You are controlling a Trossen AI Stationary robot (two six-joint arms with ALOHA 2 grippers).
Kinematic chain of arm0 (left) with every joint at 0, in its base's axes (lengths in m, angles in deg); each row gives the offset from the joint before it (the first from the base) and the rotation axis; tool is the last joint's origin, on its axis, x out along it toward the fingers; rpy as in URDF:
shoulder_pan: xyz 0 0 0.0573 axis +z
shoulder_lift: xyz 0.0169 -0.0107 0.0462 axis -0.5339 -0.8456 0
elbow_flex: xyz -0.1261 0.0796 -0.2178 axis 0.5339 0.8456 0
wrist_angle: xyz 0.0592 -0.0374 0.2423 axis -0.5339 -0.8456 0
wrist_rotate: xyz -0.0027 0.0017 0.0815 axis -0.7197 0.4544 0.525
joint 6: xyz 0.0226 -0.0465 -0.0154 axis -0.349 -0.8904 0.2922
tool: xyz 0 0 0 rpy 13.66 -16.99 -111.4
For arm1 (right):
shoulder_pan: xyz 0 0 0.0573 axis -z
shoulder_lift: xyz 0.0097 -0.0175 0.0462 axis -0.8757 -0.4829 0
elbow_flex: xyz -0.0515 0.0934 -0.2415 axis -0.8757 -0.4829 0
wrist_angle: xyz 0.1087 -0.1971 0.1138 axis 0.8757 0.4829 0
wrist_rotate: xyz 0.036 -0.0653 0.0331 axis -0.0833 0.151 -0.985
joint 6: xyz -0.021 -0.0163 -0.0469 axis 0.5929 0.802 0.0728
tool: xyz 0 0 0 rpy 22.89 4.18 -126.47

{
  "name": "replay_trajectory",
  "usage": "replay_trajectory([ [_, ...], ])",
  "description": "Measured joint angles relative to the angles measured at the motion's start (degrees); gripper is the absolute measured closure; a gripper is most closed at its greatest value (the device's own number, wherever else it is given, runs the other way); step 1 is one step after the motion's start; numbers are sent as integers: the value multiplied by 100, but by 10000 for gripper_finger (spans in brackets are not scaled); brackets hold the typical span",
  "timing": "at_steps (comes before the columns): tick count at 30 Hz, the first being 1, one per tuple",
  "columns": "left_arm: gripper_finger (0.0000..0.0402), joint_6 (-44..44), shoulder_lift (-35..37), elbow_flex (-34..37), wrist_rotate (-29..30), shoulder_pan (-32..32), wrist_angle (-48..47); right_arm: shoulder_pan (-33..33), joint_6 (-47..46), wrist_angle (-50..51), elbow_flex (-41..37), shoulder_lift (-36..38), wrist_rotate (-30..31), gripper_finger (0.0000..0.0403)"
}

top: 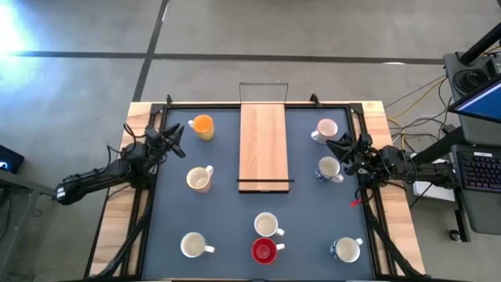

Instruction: Place coffee mugs

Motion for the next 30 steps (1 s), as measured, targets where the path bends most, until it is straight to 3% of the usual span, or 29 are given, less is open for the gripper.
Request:
replay_trajectory([
  [11, 318, 0, -2, 2, 0, 0, 2, 1, 159, -5, 0, 0, 21, 337],
  [19, 318, 1, -1, 1, 0, -2, 1, 7, 151, -259, 12, 0, 453, 337],
  [25, 318, 1, -2, 2, 0, -2, 2, 9, 317, 310, 561, -358, 603, 337],
  [30, 318, 0, -1, 2, 0, -1, 2, 9, 228, 1592, 1358, -1156, 1350, 337],
])
